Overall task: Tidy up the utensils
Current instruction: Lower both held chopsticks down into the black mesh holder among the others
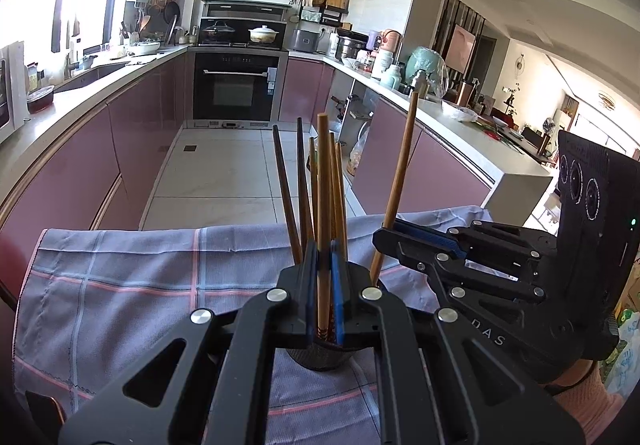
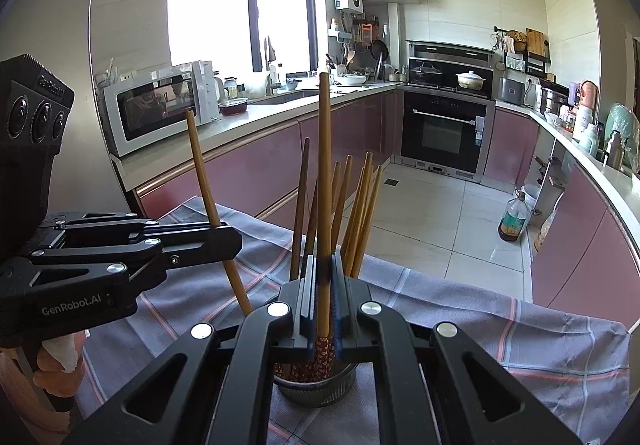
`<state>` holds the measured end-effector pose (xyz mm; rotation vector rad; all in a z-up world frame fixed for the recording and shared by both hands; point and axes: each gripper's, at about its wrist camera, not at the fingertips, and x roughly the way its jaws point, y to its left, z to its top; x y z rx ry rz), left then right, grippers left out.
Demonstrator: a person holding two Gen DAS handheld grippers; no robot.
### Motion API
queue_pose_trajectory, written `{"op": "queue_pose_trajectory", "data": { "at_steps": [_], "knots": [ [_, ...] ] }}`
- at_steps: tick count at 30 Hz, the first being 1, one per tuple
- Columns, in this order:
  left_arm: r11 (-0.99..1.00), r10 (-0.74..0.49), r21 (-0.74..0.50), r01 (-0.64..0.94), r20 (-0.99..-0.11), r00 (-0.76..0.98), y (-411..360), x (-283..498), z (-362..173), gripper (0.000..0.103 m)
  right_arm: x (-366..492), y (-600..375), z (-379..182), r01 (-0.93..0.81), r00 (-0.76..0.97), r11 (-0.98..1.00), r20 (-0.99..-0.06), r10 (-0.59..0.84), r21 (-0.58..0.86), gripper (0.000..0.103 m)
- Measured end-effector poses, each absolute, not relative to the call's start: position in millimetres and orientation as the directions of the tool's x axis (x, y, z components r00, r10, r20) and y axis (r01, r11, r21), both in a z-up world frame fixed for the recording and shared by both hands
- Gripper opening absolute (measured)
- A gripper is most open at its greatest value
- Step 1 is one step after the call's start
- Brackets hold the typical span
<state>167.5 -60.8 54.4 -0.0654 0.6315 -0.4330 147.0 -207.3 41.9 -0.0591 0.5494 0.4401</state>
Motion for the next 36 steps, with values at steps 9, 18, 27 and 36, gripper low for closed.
{"op": "queue_pose_trajectory", "data": {
  "at_steps": [9,18,27,36],
  "knots": [
    [0.910,-0.407,-0.189,0.368,-0.574,0.711,-64,176,51,0.007,155,-204,32,-0.412,0.748,0.910,-0.551,0.371,0.054,0.005],
    [0.907,-0.413,-0.199,0.370,-0.586,0.697,-62,189,47,0.007,160,-204,25,-0.412,0.730,0.910,-0.579,0.364,0.052,0.005],
    [0.918,-0.386,-0.180,0.353,-0.600,0.701,-65,206,43,0.008,167,-199,23,-0.408,0.720,0.911,-0.594,0.358,0.054,0.005],
    [0.930,-0.355,-0.156,0.333,-0.618,0.702,-69,217,39,0.008,171,-197,21,-0.408,0.713,0.911,-0.604,0.356,0.055,0.005]
  ]
}}
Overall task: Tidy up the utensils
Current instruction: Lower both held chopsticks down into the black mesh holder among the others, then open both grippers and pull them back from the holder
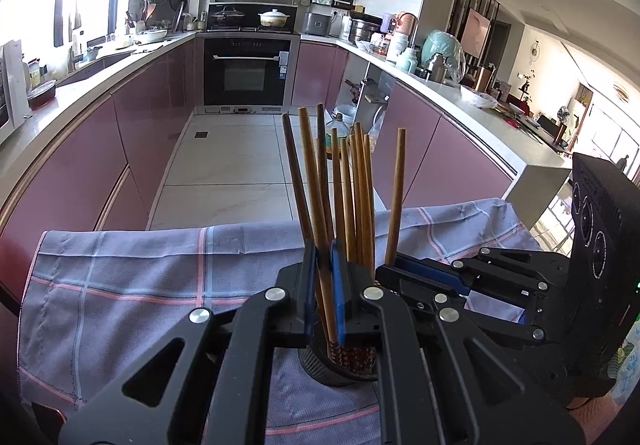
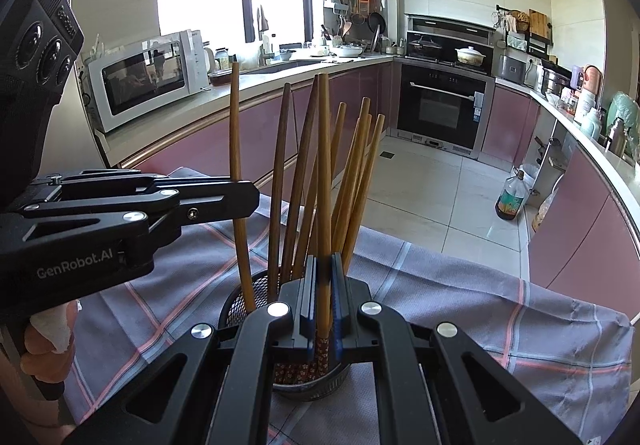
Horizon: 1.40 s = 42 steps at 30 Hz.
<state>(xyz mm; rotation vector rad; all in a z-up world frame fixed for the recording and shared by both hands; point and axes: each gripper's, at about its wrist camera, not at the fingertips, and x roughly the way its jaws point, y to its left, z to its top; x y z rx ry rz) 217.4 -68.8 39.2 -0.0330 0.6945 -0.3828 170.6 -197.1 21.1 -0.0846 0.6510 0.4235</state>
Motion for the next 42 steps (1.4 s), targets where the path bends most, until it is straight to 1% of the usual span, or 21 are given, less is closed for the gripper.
{"op": "queue_pose_trajectory", "data": {
  "at_steps": [10,19,22,37,39,41,42],
  "knots": [
    [0.938,-0.330,-0.145,0.315,-0.654,0.680,-69,234,24,0.010,174,-197,19,-0.408,0.707,0.911,-0.608,0.360,0.066,0.005],
    [0.937,-0.333,-0.153,0.315,-0.663,0.670,-68,239,14,0.010,179,-201,18,-0.412,0.698,0.907,-0.610,0.375,0.086,0.006],
    [0.936,-0.335,-0.155,0.317,-0.672,0.661,-69,240,9,0.011,179,-201,17,-0.413,0.696,0.906,-0.612,0.377,0.089,0.006],
    [0.933,-0.348,-0.177,0.314,-0.669,0.656,-64,240,-5,0.014,177,-202,13,-0.419,0.687,0.901,-0.609,0.395,0.112,0.008],
    [0.933,-0.348,-0.180,0.311,-0.668,0.658,-63,239,-6,0.017,177,-203,13,-0.421,0.687,0.900,-0.607,0.399,0.114,0.009],
    [0.935,-0.345,-0.182,0.305,-0.667,0.661,-61,239,-9,0.022,176,-202,13,-0.424,0.687,0.898,-0.606,0.402,0.115,0.010],
    [0.936,-0.343,-0.183,0.301,-0.666,0.663,-61,237,-9,0.023,176,-202,13,-0.426,0.686,0.897,-0.605,0.404,0.116,0.011]
  ]
}}
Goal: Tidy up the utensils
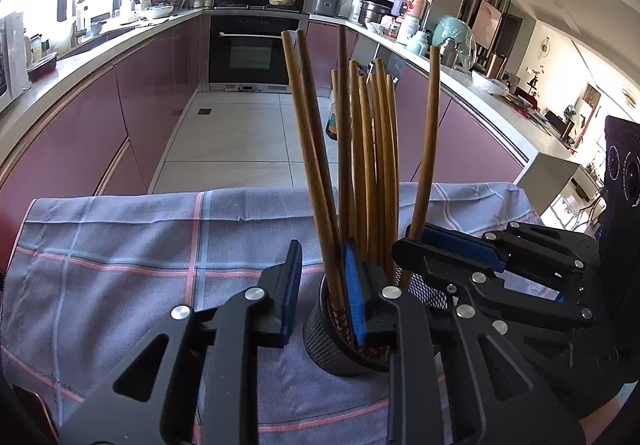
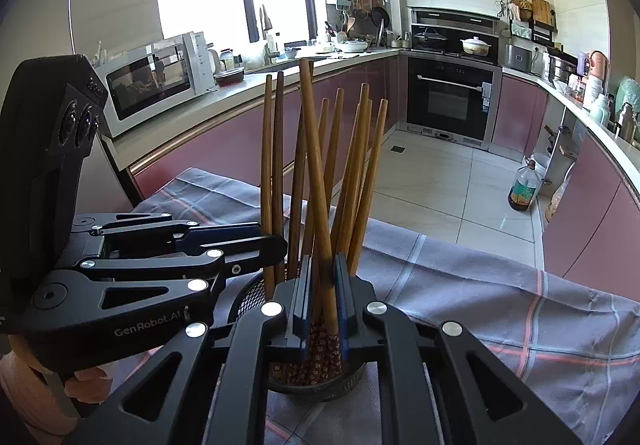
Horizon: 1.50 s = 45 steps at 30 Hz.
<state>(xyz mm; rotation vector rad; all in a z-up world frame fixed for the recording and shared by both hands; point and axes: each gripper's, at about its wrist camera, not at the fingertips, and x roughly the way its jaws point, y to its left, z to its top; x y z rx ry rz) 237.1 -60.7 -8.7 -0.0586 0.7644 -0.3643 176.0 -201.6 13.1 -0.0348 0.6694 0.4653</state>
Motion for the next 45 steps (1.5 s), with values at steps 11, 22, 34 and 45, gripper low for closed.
{"op": "queue_pose_trajectory", "data": {
  "at_steps": [11,22,34,45],
  "knots": [
    [0.943,-0.325,-0.173,0.282,-0.649,0.687,-52,225,-15,0.049,168,-205,9,-0.424,0.687,0.895,-0.595,0.417,0.138,0.023],
    [0.958,-0.283,-0.128,0.257,-0.573,0.769,-35,183,-12,0.076,142,-212,13,-0.407,0.731,0.907,-0.555,0.397,0.113,0.043],
    [0.984,-0.177,-0.057,0.171,-0.490,0.854,-15,121,-11,0.097,91,-226,11,-0.334,0.813,0.940,-0.482,0.326,0.071,0.086],
    [0.992,-0.124,-0.046,0.116,-0.412,0.903,-10,76,-11,0.097,52,-230,-6,-0.290,0.871,0.950,-0.381,0.311,0.113,0.097]
  ]
}}
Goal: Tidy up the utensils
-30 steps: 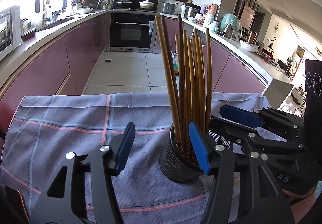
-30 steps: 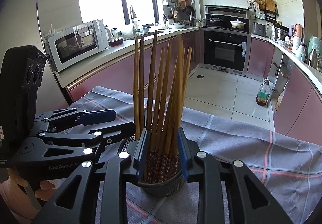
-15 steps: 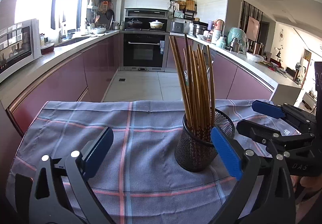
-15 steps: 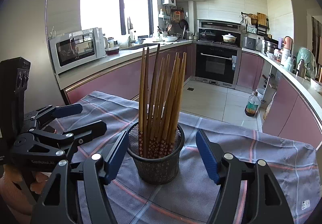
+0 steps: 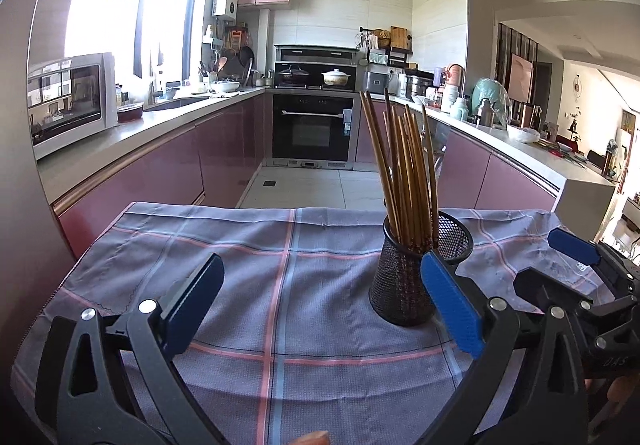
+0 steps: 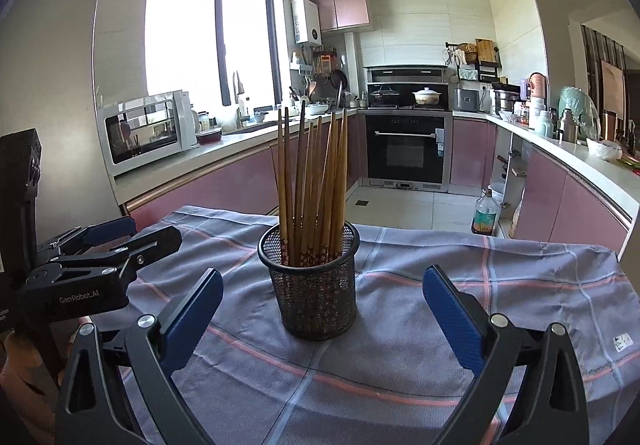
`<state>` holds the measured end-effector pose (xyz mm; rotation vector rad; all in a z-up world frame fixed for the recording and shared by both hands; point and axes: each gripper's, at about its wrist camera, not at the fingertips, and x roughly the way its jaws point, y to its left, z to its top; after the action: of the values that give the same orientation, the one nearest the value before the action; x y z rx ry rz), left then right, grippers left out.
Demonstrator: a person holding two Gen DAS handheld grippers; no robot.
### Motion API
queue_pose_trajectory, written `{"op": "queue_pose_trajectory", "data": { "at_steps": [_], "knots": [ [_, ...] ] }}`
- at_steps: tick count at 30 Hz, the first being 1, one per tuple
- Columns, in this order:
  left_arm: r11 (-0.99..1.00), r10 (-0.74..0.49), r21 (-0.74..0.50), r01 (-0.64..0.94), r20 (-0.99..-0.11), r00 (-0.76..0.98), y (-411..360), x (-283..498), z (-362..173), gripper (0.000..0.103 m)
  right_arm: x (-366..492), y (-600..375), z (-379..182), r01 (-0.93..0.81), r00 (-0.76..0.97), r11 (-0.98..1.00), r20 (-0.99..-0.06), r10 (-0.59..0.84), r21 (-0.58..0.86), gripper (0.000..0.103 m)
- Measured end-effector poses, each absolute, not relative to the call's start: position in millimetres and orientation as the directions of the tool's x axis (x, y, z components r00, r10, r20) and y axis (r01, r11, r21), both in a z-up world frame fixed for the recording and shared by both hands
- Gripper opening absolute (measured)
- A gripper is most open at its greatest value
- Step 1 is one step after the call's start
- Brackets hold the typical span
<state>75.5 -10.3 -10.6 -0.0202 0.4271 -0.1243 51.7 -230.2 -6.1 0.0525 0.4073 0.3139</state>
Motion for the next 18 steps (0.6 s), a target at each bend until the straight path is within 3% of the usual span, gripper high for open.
{"op": "queue_pose_trajectory", "data": {
  "at_steps": [18],
  "knots": [
    [0.996,-0.088,-0.013,0.087,-0.274,0.958,-16,26,6,0.097,19,-227,2,-0.299,0.907,0.944,-0.266,0.326,0.137,0.097]
  ]
}}
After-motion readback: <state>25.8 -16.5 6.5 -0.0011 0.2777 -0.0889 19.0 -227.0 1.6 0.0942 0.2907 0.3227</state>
